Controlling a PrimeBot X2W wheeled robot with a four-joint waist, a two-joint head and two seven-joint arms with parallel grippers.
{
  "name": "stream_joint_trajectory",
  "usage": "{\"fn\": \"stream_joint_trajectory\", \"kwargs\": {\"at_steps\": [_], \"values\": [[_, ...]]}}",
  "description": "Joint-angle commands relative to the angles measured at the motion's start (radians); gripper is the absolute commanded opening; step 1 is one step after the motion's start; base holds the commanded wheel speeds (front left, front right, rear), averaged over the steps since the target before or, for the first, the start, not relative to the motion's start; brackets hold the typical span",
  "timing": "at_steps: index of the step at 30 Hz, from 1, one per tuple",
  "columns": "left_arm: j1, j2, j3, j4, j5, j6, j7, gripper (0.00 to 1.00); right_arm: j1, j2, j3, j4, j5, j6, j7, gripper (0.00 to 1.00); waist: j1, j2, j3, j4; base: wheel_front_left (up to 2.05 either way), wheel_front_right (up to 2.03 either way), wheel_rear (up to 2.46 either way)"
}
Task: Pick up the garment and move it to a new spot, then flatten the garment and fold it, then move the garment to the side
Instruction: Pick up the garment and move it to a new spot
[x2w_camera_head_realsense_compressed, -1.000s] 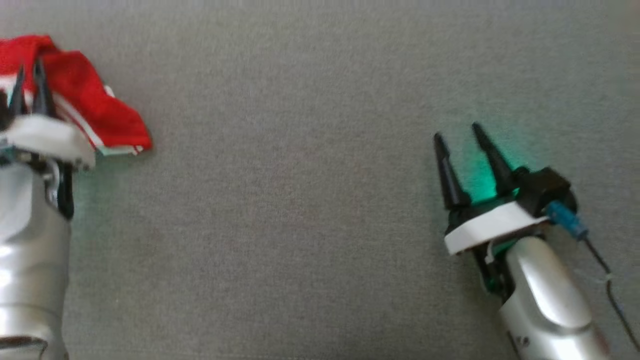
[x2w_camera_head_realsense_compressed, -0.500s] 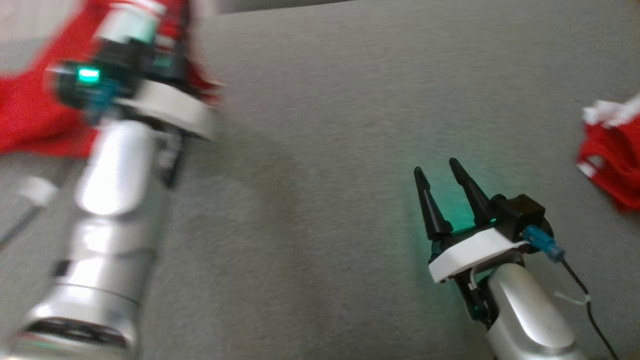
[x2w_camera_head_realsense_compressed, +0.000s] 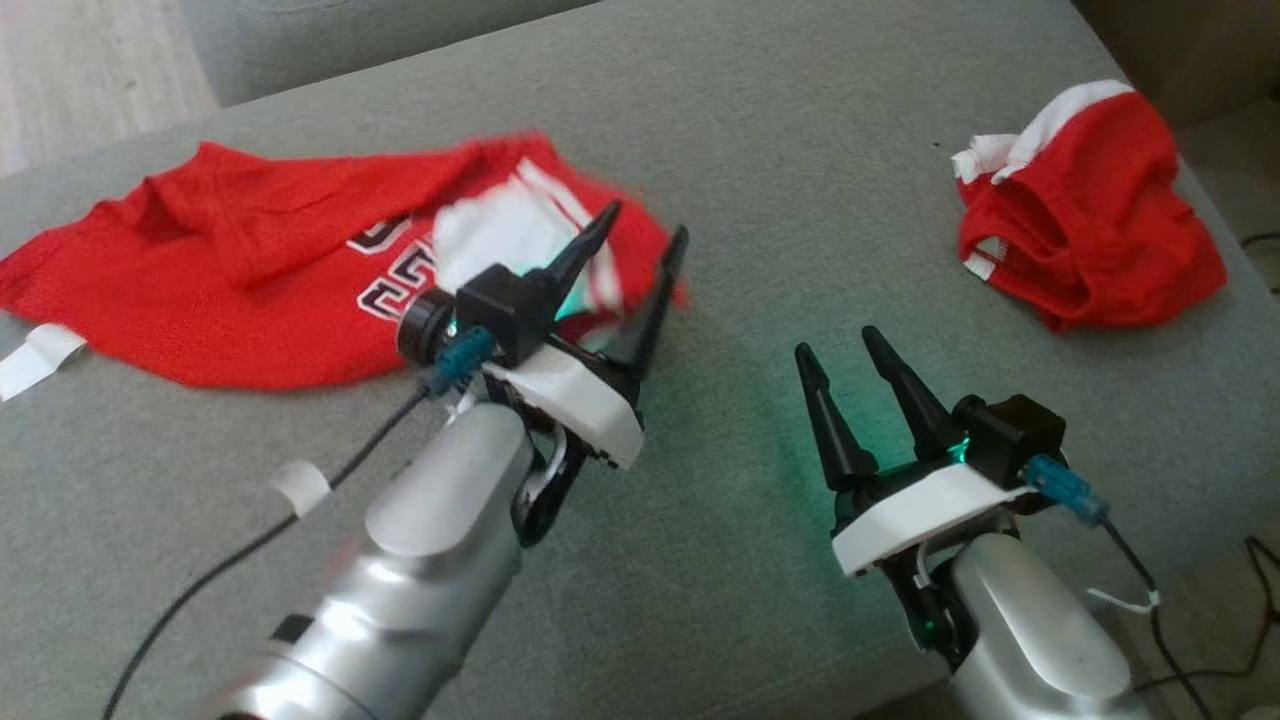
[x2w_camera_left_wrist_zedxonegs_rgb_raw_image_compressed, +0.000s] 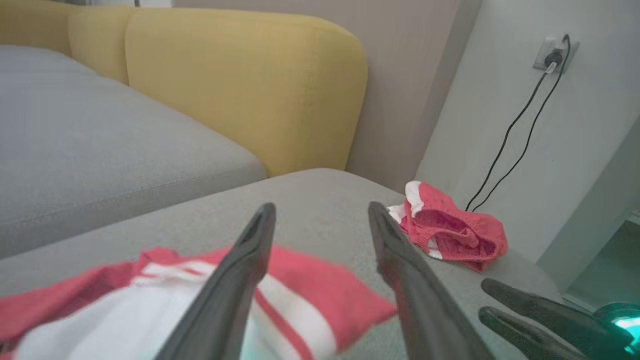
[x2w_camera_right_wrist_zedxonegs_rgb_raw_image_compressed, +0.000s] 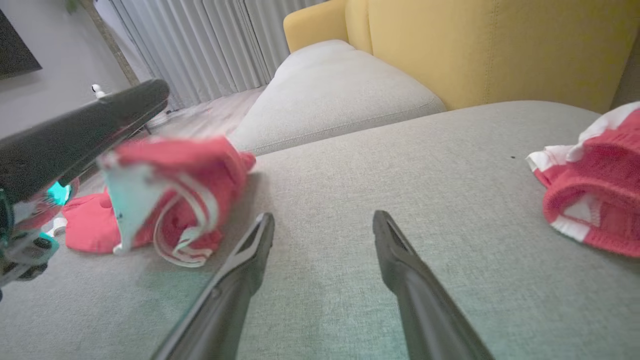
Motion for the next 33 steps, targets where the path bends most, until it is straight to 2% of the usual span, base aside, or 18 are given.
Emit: {"fn": "stream_joint_trajectory", "kwargs": {"at_steps": [1, 5, 12, 21, 27, 33], "values": [[-0.021, 0.018, 0.010, -0.022, -0.025, 0.029, -0.015, 1.00, -0.008, 0.014, 0.007, -0.033, 0.007, 0.007, -0.004, 1.00, 0.0001, -0.0001, 0.001, 0.005, 0.00, 0.00, 0.00], [0.016, 0.018, 0.035, -0.028, -0.010, 0.082, -0.017, 1.00, -0.004, 0.014, -0.028, -0.030, -0.003, 0.007, -0.004, 1.00, 0.0001, -0.0001, -0.004, 0.045, 0.00, 0.00, 0.00], [0.224, 0.058, 0.250, -0.131, 0.080, 0.132, -0.018, 1.00, 0.018, 0.014, -0.095, -0.010, -0.030, 0.007, -0.004, 1.00, 0.0001, -0.0001, -0.050, 0.138, 0.00, 0.00, 0.00], [0.489, 0.082, 0.472, -0.230, 0.190, 0.131, -0.018, 1.00, 0.065, 0.014, -0.146, 0.030, -0.066, 0.007, -0.004, 1.00, 0.0001, -0.0001, -0.118, 0.216, 0.00, 0.00, 0.00], [0.652, 0.051, 0.616, -0.317, 0.267, 0.131, -0.018, 1.00, 0.105, 0.014, -0.167, 0.053, -0.079, 0.007, -0.004, 1.00, 0.0001, -0.0001, -0.158, 0.260, 0.00, 0.00, 0.00], [0.761, 0.024, 0.691, -0.371, 0.312, 0.108, -0.018, 1.00, 0.147, 0.014, -0.185, 0.067, -0.079, 0.007, -0.004, 1.00, 0.0001, -0.0001, -0.184, 0.306, 0.00, 0.00, 0.00]]}}
